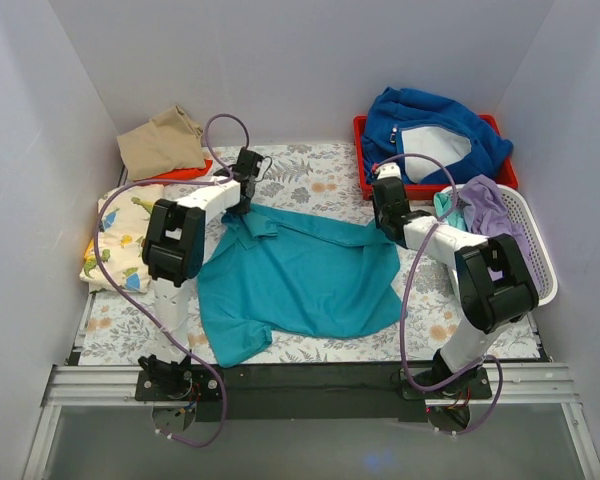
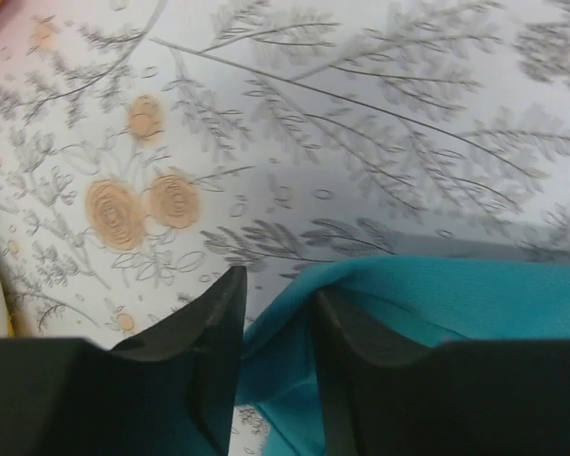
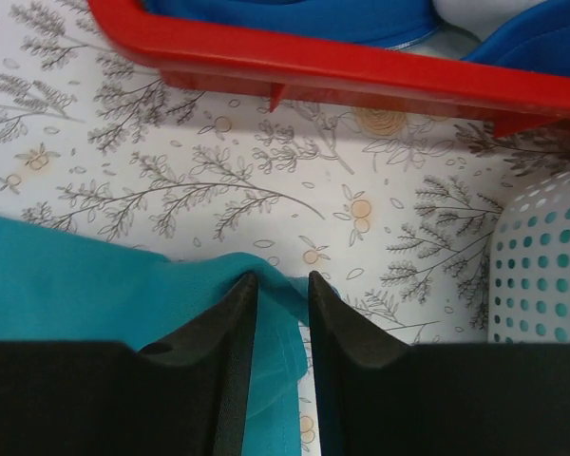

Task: Fold and stack the t-shirts
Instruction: Flatten the tshirt out

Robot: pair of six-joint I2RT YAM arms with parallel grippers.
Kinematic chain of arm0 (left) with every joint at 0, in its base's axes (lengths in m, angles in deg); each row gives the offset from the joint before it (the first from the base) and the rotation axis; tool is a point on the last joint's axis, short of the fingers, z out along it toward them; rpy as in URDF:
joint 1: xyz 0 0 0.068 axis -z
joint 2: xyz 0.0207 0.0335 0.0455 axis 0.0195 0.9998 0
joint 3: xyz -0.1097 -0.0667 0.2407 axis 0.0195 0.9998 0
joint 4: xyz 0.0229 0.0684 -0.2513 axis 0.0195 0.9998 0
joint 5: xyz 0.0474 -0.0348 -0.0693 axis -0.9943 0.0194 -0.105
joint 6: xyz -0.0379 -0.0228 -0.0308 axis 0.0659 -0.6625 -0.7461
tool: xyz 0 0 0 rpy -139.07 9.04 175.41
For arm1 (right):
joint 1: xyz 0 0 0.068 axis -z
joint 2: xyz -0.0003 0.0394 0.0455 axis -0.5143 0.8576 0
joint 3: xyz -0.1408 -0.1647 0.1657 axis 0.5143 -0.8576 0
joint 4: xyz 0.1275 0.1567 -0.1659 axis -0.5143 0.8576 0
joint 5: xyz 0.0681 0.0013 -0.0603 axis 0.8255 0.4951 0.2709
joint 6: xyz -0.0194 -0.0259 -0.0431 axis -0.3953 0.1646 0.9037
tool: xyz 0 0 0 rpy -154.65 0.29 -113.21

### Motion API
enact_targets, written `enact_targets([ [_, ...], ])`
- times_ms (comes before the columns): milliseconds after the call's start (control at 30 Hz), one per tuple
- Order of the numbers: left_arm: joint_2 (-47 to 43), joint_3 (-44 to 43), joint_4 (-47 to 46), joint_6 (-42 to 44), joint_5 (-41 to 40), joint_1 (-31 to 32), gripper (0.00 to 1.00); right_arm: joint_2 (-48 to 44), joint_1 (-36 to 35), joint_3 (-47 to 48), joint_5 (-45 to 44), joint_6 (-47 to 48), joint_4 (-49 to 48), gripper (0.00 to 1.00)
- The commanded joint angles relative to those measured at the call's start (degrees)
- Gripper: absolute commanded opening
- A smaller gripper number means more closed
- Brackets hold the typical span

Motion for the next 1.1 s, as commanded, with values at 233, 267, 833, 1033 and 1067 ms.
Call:
enact_targets([
  [233,-12.66,5.41,-3.01,-5.06,-8.85,-5.53,0.46,-10.96,4.76,1.94,-2.26,1.57,1.25,0.4],
  [267,-14.08,6.12,-3.01,-6.21,-8.5,-5.53,0.47,-12.19,4.76,1.68,-0.59,0.88,1.86,0.4],
  [833,-16.83,15.62,4.9,-16.67,28.69,-4.57,0.5,-15.63,2.65,-2.1,31.76,-5.72,11.88,0.39],
  [1033,-10.25,12.82,5.6,-18.52,20.08,-4.57,0.49,-12.03,2.65,-4.12,38.61,-6.86,15.23,0.36],
  [1067,-9.8,12.29,5.61,-18.26,18.85,-4.57,0.49,-11.15,2.57,-4.74,39.15,-7.04,15.49,0.36],
])
